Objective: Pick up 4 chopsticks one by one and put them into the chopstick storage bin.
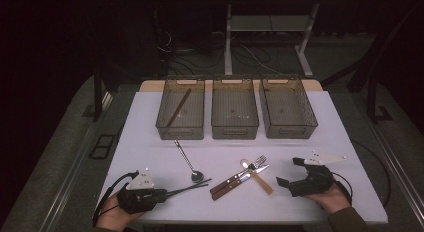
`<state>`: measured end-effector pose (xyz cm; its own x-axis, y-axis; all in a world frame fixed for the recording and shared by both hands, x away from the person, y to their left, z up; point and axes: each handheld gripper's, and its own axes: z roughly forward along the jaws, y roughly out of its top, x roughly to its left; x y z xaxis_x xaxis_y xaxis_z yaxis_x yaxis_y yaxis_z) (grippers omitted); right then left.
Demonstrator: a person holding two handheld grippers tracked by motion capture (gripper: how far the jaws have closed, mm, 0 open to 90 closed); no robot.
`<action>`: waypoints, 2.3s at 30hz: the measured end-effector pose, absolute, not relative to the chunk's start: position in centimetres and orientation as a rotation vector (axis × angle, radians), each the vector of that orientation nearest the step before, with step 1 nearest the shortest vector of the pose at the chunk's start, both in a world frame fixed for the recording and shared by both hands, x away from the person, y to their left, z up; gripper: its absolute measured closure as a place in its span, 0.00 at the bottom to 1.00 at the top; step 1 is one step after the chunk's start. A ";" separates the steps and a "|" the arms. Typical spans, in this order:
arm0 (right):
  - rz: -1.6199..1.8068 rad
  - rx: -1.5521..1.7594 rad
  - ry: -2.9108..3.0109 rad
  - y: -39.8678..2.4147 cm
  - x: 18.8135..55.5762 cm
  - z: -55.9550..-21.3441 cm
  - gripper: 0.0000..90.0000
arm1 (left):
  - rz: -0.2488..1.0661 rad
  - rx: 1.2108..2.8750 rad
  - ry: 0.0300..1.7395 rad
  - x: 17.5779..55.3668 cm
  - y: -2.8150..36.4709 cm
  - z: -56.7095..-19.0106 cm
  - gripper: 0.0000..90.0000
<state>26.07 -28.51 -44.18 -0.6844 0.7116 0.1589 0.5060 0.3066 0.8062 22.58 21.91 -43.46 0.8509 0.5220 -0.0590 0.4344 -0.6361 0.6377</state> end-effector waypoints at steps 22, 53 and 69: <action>1.348 1.103 2.347 -28.8 25.9 -44.0 0.03 | 0.161 2.376 0.603 22.8 21.8 -43.4 0.95; 1.321 1.072 2.397 -28.2 26.1 -44.7 0.03 | 0.151 2.247 0.663 25.3 19.8 -40.8 0.95; 1.322 1.071 2.392 -28.3 26.1 -44.6 0.03 | 0.199 2.202 0.705 27.8 18.4 -39.4 0.95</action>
